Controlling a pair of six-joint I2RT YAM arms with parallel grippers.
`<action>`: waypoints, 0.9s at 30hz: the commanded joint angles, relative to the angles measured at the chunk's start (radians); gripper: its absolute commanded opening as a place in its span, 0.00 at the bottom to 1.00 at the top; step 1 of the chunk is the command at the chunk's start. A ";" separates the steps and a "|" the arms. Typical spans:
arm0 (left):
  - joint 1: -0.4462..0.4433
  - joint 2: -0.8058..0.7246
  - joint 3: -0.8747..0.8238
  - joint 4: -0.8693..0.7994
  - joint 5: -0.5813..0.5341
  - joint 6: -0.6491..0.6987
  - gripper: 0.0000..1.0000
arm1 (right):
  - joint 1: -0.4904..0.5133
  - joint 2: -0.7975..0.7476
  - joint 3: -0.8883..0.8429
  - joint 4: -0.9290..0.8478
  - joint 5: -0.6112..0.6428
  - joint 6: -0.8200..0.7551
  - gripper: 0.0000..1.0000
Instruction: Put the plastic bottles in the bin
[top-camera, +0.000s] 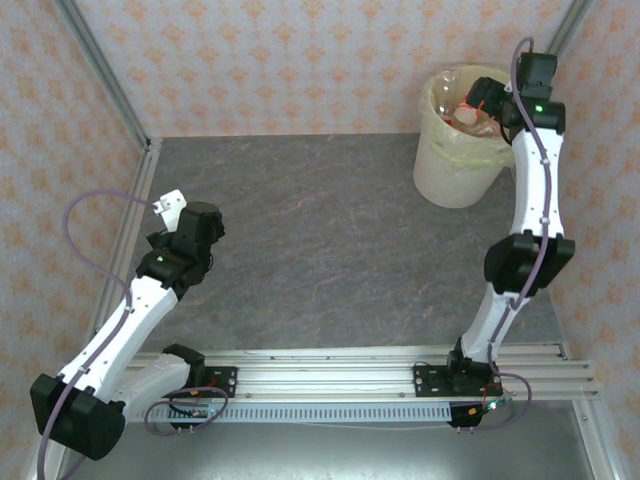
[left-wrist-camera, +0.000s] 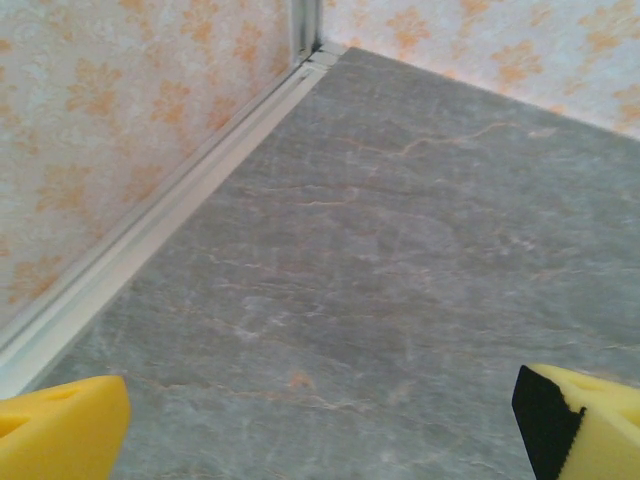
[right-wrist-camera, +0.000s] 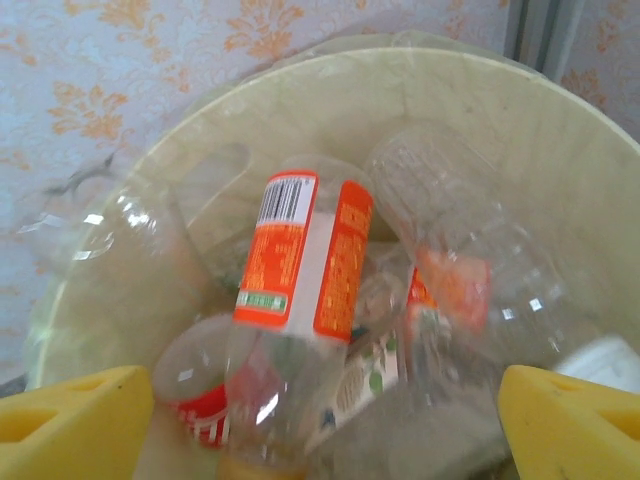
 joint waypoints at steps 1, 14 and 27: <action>0.037 0.019 -0.042 0.083 -0.075 0.089 1.00 | -0.003 -0.185 -0.196 0.203 -0.022 0.032 0.90; 0.249 0.176 -0.242 0.483 0.107 0.266 1.00 | -0.002 -0.788 -1.201 0.688 0.239 0.144 0.99; 0.287 0.318 -0.394 1.006 0.307 0.382 1.00 | -0.002 -0.578 -1.601 1.050 0.100 0.134 0.99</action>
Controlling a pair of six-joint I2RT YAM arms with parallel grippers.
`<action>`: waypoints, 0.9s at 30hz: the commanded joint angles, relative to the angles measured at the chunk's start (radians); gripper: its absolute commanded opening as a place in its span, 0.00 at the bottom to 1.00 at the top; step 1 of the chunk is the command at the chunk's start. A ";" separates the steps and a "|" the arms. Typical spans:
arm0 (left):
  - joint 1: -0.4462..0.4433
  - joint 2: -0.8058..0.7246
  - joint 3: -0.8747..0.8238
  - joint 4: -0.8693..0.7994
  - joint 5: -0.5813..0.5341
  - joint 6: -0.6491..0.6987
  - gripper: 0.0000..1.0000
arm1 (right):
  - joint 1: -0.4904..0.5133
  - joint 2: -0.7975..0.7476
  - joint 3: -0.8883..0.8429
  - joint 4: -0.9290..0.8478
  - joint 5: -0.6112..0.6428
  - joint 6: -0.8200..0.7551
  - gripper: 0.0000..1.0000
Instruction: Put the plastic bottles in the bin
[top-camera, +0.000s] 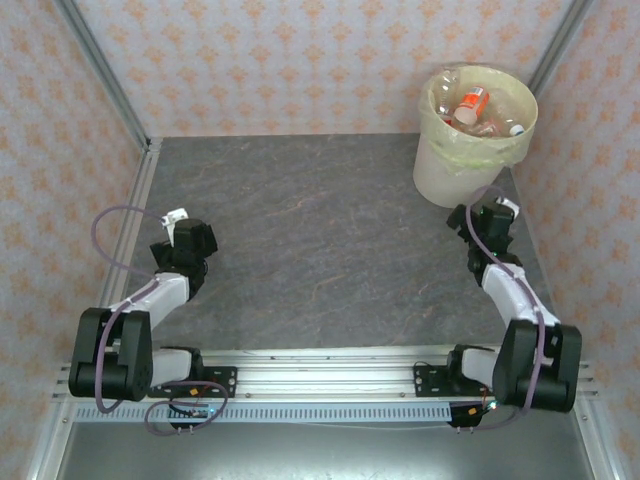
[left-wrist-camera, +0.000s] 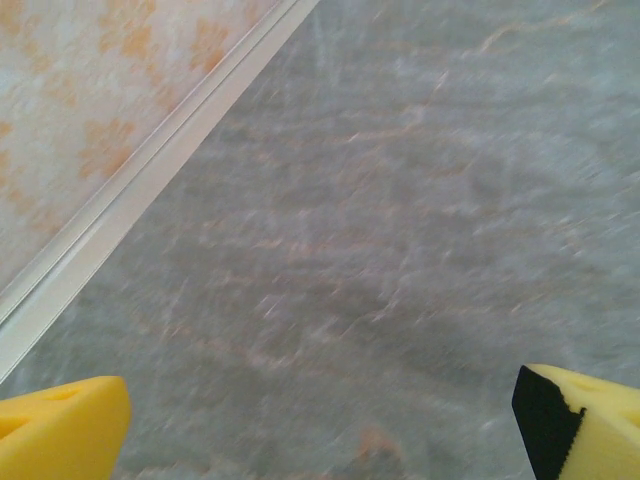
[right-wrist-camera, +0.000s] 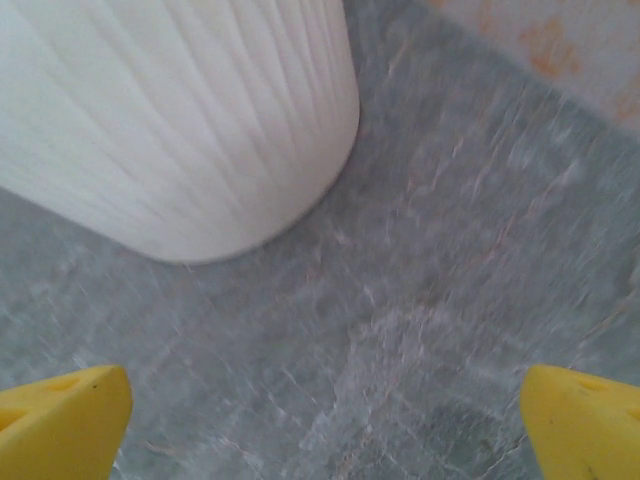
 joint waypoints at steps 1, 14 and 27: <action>0.005 0.043 -0.025 0.256 0.076 0.069 1.00 | 0.000 0.085 -0.028 0.214 -0.056 -0.009 0.99; -0.097 0.231 -0.062 0.521 -0.013 0.136 1.00 | 0.090 0.205 -0.131 0.544 -0.084 -0.229 0.99; -0.091 0.223 -0.058 0.504 -0.020 0.123 1.00 | 0.163 0.283 -0.170 0.670 0.066 -0.261 0.99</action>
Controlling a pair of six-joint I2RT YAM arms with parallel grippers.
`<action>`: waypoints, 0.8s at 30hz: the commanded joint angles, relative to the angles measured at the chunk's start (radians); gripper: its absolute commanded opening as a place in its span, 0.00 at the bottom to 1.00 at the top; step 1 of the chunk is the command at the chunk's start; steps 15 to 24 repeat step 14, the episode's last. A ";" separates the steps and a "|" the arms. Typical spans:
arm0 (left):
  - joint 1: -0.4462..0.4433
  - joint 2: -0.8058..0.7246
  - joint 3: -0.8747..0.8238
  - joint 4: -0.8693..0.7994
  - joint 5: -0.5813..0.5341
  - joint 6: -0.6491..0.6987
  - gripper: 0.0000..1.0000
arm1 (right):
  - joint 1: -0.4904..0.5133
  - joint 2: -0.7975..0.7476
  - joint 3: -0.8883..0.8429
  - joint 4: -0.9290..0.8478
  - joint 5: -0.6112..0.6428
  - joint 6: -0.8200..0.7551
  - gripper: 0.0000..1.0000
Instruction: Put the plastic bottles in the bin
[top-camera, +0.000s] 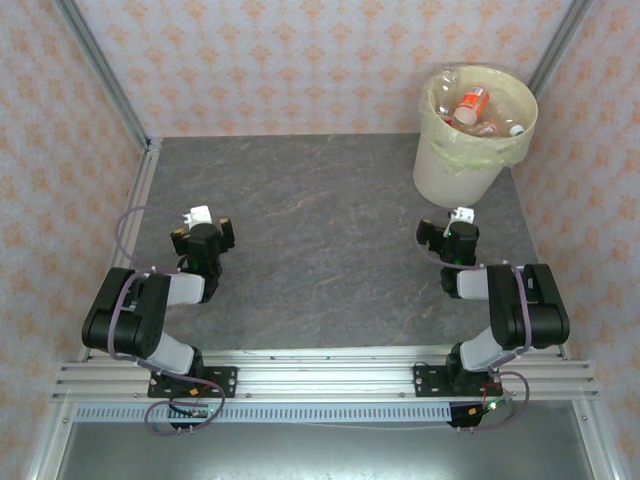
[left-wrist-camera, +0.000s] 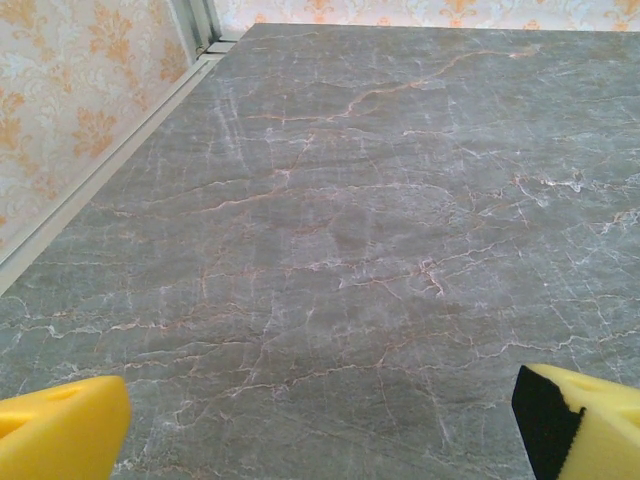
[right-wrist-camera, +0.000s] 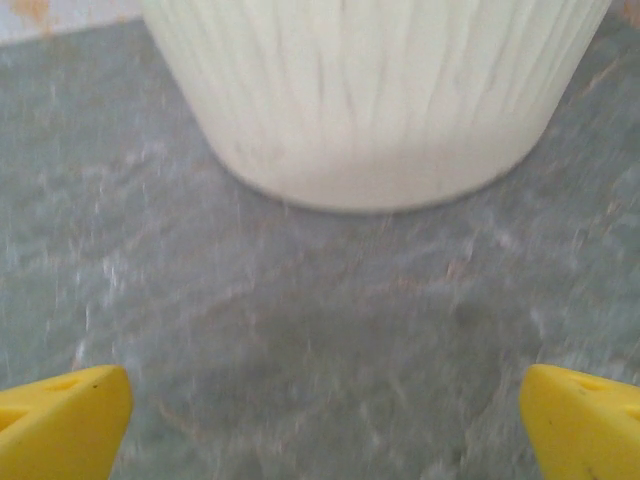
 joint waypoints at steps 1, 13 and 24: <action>0.003 -0.009 0.013 0.024 -0.039 0.011 1.00 | -0.001 -0.001 0.013 0.018 0.054 0.003 0.99; 0.005 -0.009 0.015 0.023 -0.030 0.010 1.00 | -0.001 -0.007 0.011 0.014 0.053 0.002 0.99; 0.005 -0.009 0.015 0.023 -0.030 0.009 1.00 | -0.001 -0.006 0.011 0.015 0.053 0.001 0.99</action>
